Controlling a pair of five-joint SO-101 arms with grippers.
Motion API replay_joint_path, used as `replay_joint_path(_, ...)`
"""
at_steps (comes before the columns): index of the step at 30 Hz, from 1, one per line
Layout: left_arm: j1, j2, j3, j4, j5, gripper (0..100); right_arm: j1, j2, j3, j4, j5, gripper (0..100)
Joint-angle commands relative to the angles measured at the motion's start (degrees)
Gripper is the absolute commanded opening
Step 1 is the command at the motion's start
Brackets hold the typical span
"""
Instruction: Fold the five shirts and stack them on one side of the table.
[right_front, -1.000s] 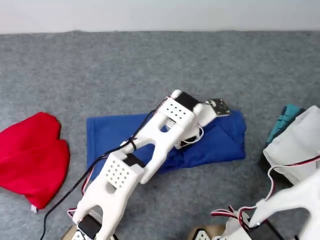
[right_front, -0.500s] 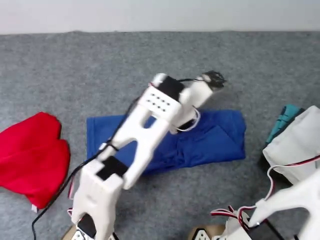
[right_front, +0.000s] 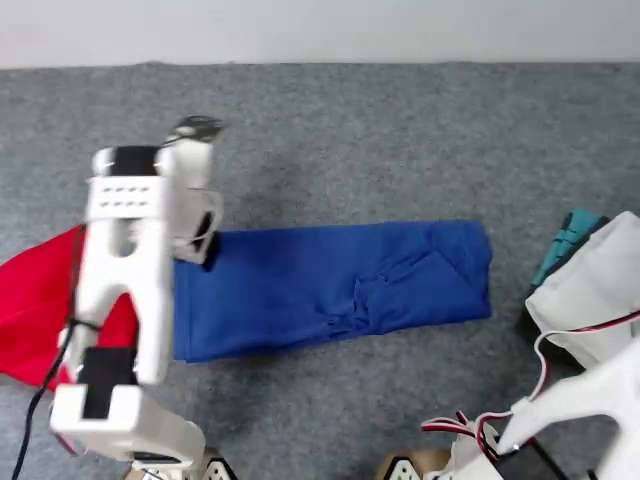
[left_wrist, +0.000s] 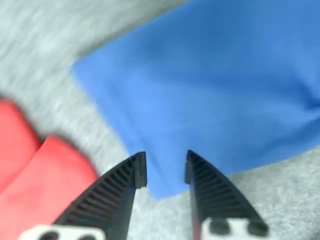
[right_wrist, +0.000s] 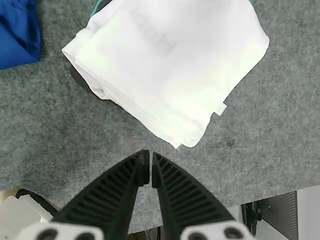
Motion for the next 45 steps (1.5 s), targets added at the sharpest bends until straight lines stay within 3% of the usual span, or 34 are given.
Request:
replay_joint_path(1, -4.75, -5.19, 5.14, -4.66, 0.62, 16, 0.48, -2.24, -0.26, 2.33, 0.18, 2.3)
replay_joint_path(9, -8.70, -5.27, 19.65, -19.34, 0.70, 20, 0.57, -2.24, -0.26, 2.33, 0.18, 2.3)
replay_joint_path(23, -8.09, -4.84, 31.08, -32.79, 0.44, 25, 0.48, -2.24, -0.26, 2.33, 0.18, 2.3)
replay_joint_path(33, -8.18, 10.11, 21.23, -28.13, 0.62, 25, 0.48, -2.24, -0.26, 2.33, 0.18, 2.3)
replay_joint_path(42, -7.82, 14.77, 16.75, -25.58, -0.44, 2, 0.57, -2.24, -0.26, 2.33, 0.18, 2.3)
replay_joint_path(45, -7.74, 13.45, 16.75, -25.05, -2.73, 1, 0.57, -2.24, -0.26, 2.33, 0.18, 2.3)
